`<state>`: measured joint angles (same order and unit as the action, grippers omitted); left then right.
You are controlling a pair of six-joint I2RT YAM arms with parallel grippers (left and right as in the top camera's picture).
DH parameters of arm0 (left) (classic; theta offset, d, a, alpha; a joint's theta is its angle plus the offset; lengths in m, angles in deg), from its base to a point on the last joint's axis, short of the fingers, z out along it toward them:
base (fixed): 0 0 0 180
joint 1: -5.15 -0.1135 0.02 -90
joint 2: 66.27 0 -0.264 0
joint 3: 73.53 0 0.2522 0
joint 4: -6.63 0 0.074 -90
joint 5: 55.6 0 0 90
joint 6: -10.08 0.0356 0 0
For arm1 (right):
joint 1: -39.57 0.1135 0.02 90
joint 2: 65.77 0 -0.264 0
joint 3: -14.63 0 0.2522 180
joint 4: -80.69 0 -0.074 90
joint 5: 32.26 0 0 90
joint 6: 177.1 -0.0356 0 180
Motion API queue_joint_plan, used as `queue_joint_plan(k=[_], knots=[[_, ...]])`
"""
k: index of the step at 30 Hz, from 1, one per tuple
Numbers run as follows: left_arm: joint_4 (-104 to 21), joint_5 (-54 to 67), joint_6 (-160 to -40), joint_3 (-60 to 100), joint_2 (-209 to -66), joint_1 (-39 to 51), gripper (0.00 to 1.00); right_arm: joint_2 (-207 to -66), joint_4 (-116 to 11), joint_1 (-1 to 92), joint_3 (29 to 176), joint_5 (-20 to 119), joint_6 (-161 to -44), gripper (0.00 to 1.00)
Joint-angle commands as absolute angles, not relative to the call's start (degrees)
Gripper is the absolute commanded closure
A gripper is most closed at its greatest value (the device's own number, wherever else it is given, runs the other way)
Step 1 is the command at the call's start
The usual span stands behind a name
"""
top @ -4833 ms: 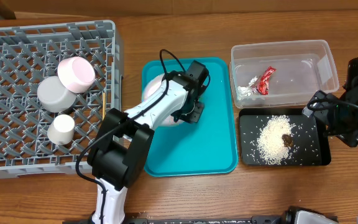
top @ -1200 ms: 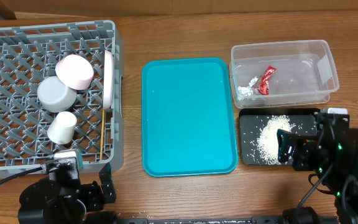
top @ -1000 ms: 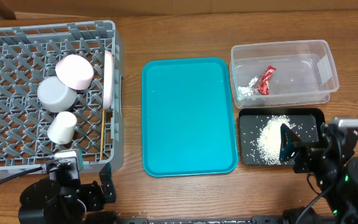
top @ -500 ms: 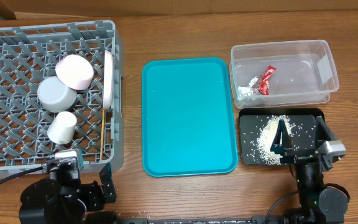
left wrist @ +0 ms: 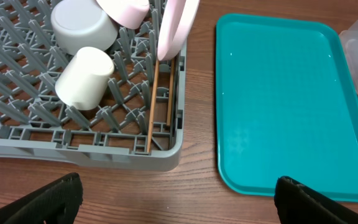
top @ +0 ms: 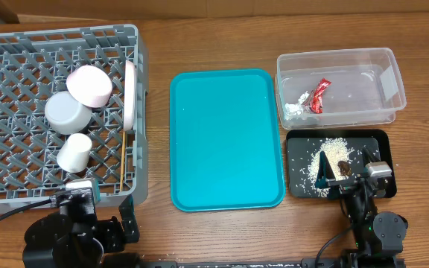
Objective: Sort waste into correct bins and load items into the dishwasher
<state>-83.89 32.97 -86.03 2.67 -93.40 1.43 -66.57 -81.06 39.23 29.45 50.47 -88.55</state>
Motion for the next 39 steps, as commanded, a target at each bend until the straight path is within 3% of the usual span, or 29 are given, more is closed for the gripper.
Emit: queue_joint_plan(k=[1,19,24,32,35,39], knots=[[-83.8,33.3,-87.0,2.6,-93.0,1.7,0.00,-65.9,-81.4,39.1,28.9,50.2,-88.1,0.00],[-82.5,33.3,-87.0,1.6,-92.9,1.8,0.00,-65.9,-81.4,39.1,28.9,50.2,-88.2,0.00],[-66.3,31.0,-87.1,-13.2,-85.9,4.2,0.00,-65.9,-81.4,39.1,28.9,50.2,-88.1,0.00],[-26.0,27.2,-89.4,-47.7,-68.2,6.1,0.00,-65.9,-81.4,39.1,28.9,50.2,-88.1,0.00],[-13.4,28.6,-87.2,-54.2,-66.5,6.1,0.00,-65.9,-81.4,39.1,28.9,50.2,-88.1,0.00],[-5.7,31.8,-83.7,-57.8,-66.5,6.1,0.00,-65.9,-81.4,39.1,28.9,50.2,-88.1,0.00]])
